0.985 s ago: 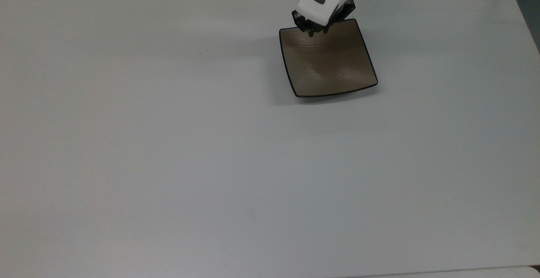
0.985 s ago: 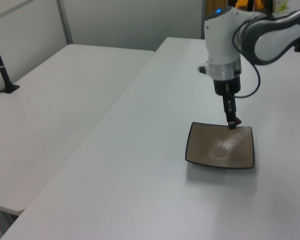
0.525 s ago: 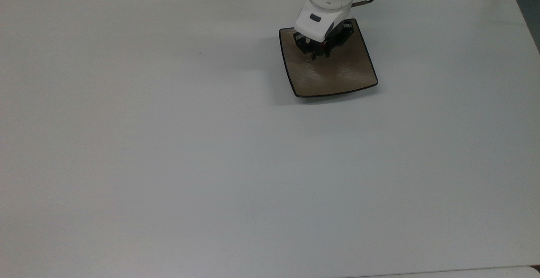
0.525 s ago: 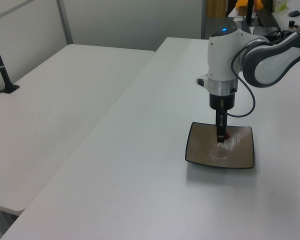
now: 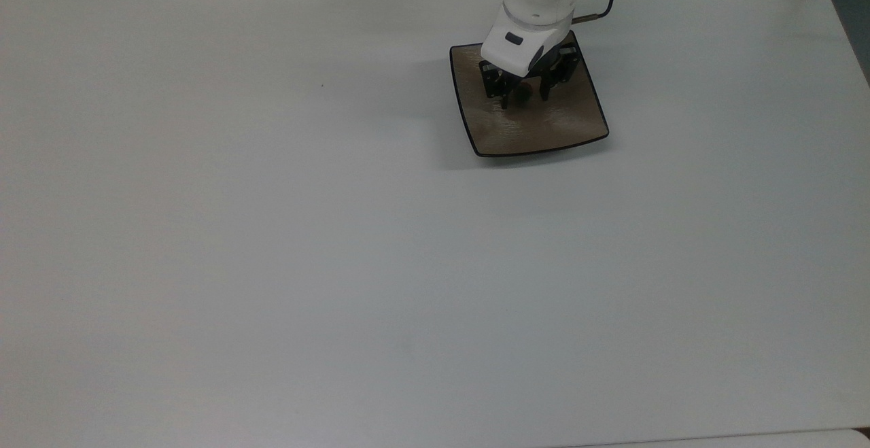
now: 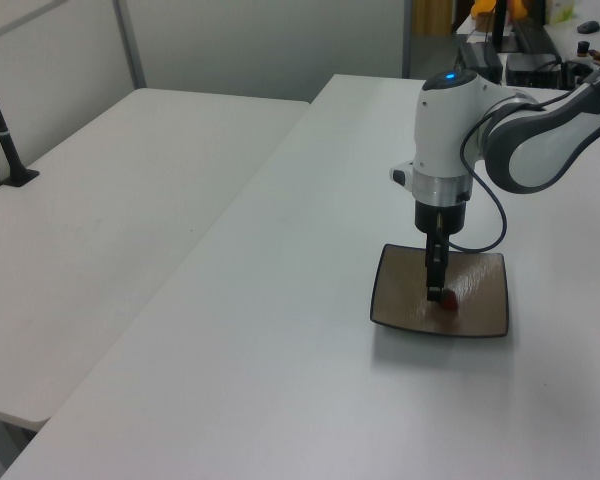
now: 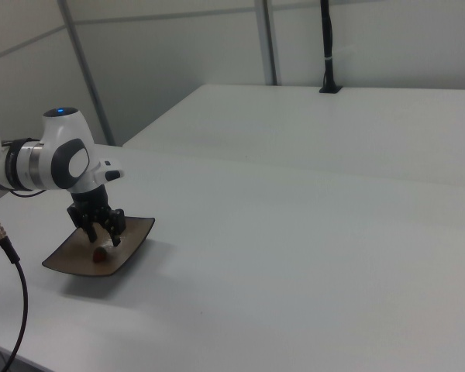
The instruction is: Strawberries on a ceramic plate
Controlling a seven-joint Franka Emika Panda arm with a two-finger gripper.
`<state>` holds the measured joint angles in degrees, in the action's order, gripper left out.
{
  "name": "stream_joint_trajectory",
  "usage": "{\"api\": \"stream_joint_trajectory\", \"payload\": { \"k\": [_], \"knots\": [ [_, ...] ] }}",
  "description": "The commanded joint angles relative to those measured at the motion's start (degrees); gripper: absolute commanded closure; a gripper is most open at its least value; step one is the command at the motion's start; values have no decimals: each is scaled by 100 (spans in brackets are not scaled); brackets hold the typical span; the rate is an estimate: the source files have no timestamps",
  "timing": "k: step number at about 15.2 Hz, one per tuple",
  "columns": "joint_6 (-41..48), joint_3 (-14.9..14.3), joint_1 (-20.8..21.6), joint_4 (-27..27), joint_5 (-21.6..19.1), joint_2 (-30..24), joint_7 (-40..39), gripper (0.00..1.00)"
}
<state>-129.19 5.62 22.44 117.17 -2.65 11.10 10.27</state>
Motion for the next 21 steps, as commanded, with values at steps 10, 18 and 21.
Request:
{"api": "stream_joint_trajectory", "payload": {
  "k": [10,18,21],
  "knots": [
    [2070,-113,-388,-1608,133,-599,309,0],
    [3461,-852,-792,-2093,300,-1346,273,0],
    [3436,-843,-1091,-2093,291,-1399,256,0]
  ]
}}
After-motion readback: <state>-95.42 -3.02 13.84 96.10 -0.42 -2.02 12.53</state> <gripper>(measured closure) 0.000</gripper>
